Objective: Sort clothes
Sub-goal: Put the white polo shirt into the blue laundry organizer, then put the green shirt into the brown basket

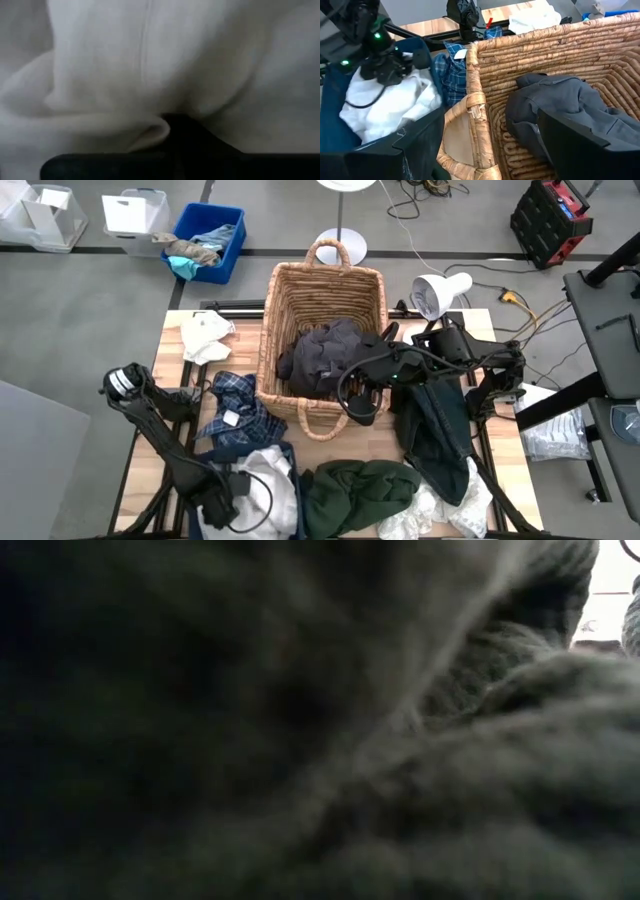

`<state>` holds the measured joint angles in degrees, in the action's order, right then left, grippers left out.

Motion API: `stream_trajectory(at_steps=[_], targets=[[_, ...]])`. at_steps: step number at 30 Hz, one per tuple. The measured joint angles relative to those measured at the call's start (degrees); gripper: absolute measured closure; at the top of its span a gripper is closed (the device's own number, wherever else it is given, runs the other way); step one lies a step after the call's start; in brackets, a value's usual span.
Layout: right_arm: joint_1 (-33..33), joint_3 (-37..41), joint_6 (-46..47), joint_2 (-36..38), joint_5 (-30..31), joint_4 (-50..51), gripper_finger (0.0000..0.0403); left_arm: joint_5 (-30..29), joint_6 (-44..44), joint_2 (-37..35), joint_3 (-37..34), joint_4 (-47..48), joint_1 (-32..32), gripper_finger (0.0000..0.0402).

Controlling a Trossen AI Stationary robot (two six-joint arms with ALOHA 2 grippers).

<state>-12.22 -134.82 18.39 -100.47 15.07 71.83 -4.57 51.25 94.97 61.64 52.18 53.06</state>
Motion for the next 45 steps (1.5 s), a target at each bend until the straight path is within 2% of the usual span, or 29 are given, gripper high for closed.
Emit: stream_trajectory(at_steps=[6,10,12,16,19,23,27,30,36,39,45], targets=[[0.7,0.0,1.1,0.0,0.0,0.1,0.0105,0.7,-0.8,-1.0,-1.6,3.4,-0.4,0.0401],[1.4,0.0,1.1,0.0,0.0,0.1,0.0104,0.8,-3.9,-3.1,0.4,3.9,-0.4,0.0401],[1.9,0.0,1.1,0.0,0.0,0.0,0.0101,0.5,-4.5,-4.2,2.7,5.2,-0.4,0.0401],[2.7,0.0,1.1,0.0,0.0,-0.1,0.0097,-1.2,-3.5,-4.4,9.8,13.5,-0.4,0.0395],[3.3,0.0,1.1,0.0,0.0,-0.1,0.0097,-1.4,-3.2,-4.4,15.7,19.4,-0.4,0.0373],[4.0,0.0,0.5,0.0,0.0,-0.1,0.0103,1.3,-1.3,-4.3,22.7,27.1,-0.2,0.0335],[4.2,0.0,-0.3,0.0,0.0,-0.1,0.0106,1.8,4.0,-4.3,25.8,37.1,1.5,0.0327],[4.3,0.0,-1.4,0.0,0.0,-0.2,0.0101,1.9,5.5,-5.4,23.1,36.9,2.0,0.0342],[4.4,0.0,-1.8,-0.2,0.0,-0.2,0.0097,2.2,11.4,-8.6,11.8,34.3,2.1,0.0396],[4.4,0.0,-1.9,-0.2,0.0,-0.2,0.0103,1.1,12.6,-9.7,6.9,34.8,1.5,0.0395],[4.4,0.0,-2.0,-0.2,0.0,-0.2,0.011,-0.1,9.2,-11.0,1.1,34.9,-0.1,0.0398]])
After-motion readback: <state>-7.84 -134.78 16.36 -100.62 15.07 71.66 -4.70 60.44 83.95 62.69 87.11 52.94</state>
